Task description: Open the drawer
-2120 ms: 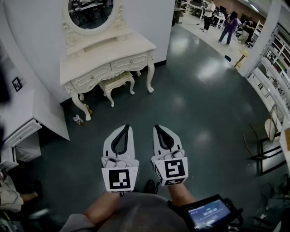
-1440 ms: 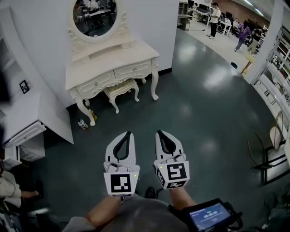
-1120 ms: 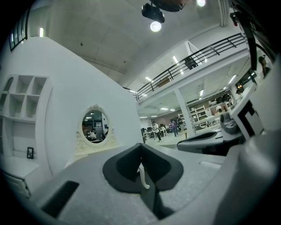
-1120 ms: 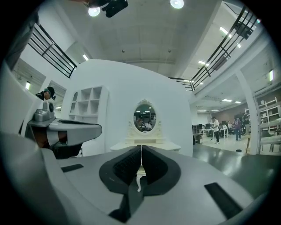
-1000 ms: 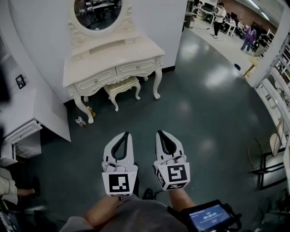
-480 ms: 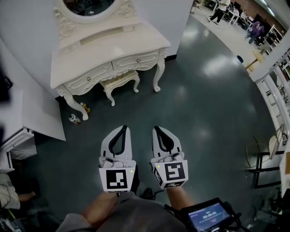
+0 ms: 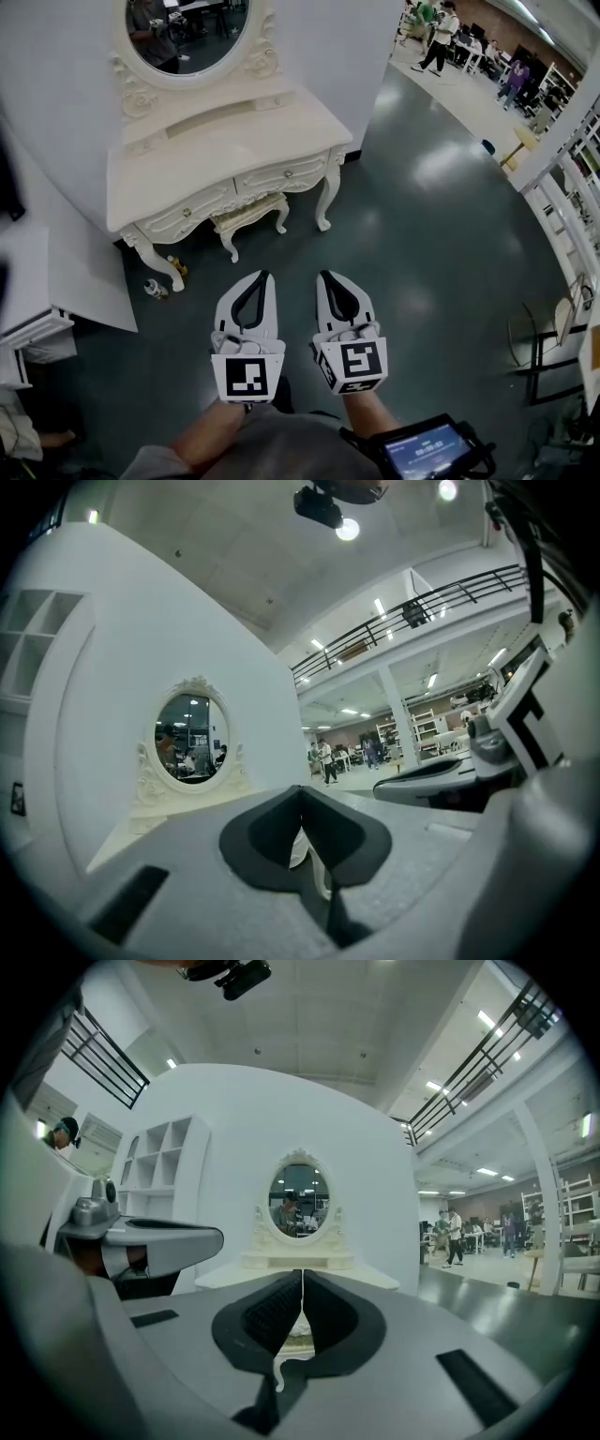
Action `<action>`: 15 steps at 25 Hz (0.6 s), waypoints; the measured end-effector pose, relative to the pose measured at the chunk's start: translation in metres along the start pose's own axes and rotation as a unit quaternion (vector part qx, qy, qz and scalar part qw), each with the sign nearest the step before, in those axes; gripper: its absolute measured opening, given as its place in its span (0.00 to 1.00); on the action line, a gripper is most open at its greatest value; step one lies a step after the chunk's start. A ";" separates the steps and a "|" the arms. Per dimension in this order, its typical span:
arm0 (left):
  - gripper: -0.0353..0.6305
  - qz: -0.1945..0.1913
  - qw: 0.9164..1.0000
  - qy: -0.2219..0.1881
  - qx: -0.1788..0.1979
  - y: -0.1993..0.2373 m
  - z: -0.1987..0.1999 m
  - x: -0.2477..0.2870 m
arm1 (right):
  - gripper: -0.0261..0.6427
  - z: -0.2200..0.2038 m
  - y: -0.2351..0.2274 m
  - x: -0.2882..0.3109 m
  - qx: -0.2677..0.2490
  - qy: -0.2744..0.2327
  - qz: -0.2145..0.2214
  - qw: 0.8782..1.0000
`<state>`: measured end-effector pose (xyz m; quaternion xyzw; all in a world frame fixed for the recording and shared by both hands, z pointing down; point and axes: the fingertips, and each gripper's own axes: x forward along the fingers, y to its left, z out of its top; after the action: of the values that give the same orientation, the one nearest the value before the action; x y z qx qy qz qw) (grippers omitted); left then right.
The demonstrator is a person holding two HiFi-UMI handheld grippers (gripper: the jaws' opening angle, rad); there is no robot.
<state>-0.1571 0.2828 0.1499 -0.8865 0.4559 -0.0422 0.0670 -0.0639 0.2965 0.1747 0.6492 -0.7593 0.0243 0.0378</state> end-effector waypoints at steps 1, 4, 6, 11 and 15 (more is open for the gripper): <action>0.08 0.000 1.000 -0.005 -0.001 0.004 0.003 0.004 | 0.06 0.004 0.000 0.005 -0.003 -0.004 -0.001 1.000; 0.08 -0.005 1.000 -0.015 -0.003 0.010 0.007 0.016 | 0.06 0.013 -0.002 0.016 -0.012 -0.011 -0.003 1.000; 0.07 -0.010 1.000 -0.019 -0.002 0.011 0.008 0.023 | 0.06 0.016 -0.007 0.022 -0.012 -0.012 -0.011 1.000; 0.08 -0.021 1.000 -0.007 -0.006 0.007 -0.003 0.042 | 0.06 0.012 -0.020 0.033 -0.015 -0.005 -0.020 1.000; 0.08 -0.022 1.000 0.001 -0.011 0.004 -0.011 0.067 | 0.06 0.005 -0.038 0.050 -0.014 0.001 -0.021 1.000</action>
<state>-0.1231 0.2247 0.1608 -0.8971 0.4364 -0.0398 0.0559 -0.0337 0.2408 0.1742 0.6644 -0.7456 0.0137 0.0485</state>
